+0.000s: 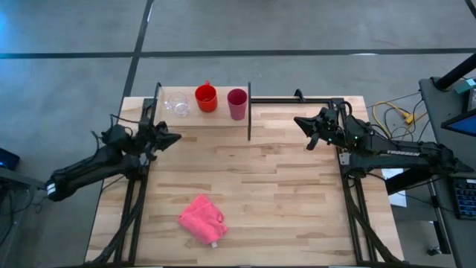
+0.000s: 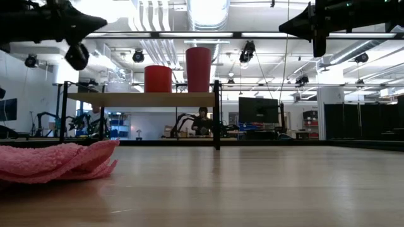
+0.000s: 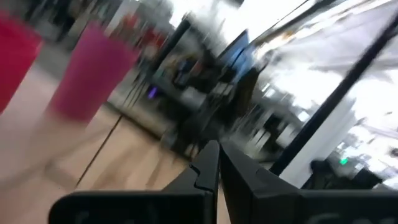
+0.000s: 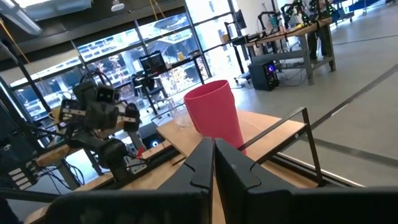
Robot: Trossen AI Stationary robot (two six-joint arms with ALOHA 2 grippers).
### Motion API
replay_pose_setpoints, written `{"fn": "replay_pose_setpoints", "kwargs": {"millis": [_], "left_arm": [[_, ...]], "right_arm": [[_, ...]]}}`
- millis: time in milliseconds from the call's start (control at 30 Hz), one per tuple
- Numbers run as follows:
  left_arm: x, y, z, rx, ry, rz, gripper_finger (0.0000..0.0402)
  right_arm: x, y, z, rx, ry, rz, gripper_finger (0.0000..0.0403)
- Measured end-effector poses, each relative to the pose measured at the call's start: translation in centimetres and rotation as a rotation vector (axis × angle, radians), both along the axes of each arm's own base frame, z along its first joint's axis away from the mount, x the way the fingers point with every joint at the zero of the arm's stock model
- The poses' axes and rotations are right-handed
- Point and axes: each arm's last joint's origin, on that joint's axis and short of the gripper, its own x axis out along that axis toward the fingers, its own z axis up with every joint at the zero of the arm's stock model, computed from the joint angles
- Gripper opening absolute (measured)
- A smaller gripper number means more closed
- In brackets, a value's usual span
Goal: Stack small to large cups/mugs on shelf
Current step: Return to Home Position
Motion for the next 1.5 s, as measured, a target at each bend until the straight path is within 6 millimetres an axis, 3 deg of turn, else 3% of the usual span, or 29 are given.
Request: {"fn": "replay_pose_setpoints", "kwargs": {"millis": [100, 300, 1067, 1500], "left_arm": [[-0.9, -0.4, 0.7, -0.016, 0.128, 0.005, 0.0000], [-2.9, -1.1, 3.1, 0.112, 0.135, 0.125, 0.0000], [-0.3, 0.4, -5.3, 0.133, 0.013, 0.206, 0.0000], [-0.2, 0.6, -5.6, 0.124, 0.016, 0.235, 0.0000]], "right_arm": [[0.0, 0.0, 0.0, 0.000, 0.000, 0.000, 0.0009], [0.0, 0.0, 0.0, 0.000, 0.000, 0.000, 0.0009], [0.0, 0.0, 0.0, 0.015, -0.009, 0.001, 0.0009], [0.0, 0.0, -0.1, 0.009, 0.002, 0.003, 0.0009]]}}
